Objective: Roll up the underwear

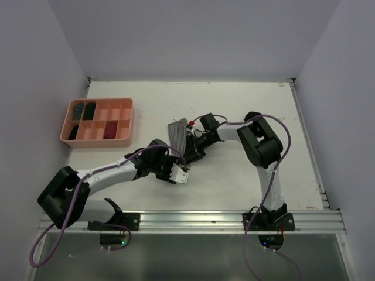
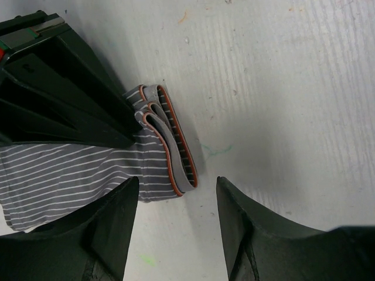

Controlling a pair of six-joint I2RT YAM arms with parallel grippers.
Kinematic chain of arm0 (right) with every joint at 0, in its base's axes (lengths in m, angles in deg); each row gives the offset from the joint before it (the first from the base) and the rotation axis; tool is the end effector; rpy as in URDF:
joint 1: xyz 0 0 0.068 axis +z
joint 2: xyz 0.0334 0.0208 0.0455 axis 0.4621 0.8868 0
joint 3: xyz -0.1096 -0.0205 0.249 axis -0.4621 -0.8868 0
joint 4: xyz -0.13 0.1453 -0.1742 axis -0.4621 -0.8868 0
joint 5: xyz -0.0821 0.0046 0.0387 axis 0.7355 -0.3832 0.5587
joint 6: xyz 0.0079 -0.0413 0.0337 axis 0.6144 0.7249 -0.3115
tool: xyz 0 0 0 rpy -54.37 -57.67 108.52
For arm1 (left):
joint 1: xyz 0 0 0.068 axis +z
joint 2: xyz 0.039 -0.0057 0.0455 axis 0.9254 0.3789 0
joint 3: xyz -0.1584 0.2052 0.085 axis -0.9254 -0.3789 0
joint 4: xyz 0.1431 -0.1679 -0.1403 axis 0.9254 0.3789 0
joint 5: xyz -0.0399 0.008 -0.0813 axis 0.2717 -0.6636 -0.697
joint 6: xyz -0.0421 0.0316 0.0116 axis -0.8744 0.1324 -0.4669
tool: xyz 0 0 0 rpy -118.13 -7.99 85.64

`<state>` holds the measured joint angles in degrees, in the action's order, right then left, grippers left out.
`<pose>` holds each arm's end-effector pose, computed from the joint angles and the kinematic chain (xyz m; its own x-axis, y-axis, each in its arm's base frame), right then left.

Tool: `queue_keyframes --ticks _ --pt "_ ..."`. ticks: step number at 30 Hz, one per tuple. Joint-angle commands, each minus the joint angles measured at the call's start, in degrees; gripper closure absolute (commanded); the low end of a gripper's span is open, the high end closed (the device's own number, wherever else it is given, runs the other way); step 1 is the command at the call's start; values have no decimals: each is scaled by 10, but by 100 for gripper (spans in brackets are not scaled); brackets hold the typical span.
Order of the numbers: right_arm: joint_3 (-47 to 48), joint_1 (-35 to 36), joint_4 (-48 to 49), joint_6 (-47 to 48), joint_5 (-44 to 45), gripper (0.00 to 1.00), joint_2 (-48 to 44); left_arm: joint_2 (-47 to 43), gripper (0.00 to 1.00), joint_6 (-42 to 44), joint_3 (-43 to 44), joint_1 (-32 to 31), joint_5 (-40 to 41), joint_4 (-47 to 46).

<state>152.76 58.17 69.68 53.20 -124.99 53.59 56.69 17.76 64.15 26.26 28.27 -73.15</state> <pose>0.3338 0.2324 0.0936 -0.9618 -0.2729 0.0209 -0.1195 0.4873 0.8650 0.1740 -0.1709 0.1709 0.3840 0.7468 -0.5430 0.9063 -0.1924 0.3763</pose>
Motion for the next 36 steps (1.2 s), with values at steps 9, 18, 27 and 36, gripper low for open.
queue_keyframes --ticks 9,18,27,36 --pt "-17 -7 75 -56 -15 71 -57 -5 41 26 -4 -4 -13 -18" --pt "-27 -5 142 -115 -2 69 -86 -7 40 11 20 -4 -17 7" --pt "-29 -2 104 -34 28 75 23 28 44 14 42 -4 -25 14" --pt "-14 -2 32 15 70 76 59 67 50 31 43 -4 -15 26"
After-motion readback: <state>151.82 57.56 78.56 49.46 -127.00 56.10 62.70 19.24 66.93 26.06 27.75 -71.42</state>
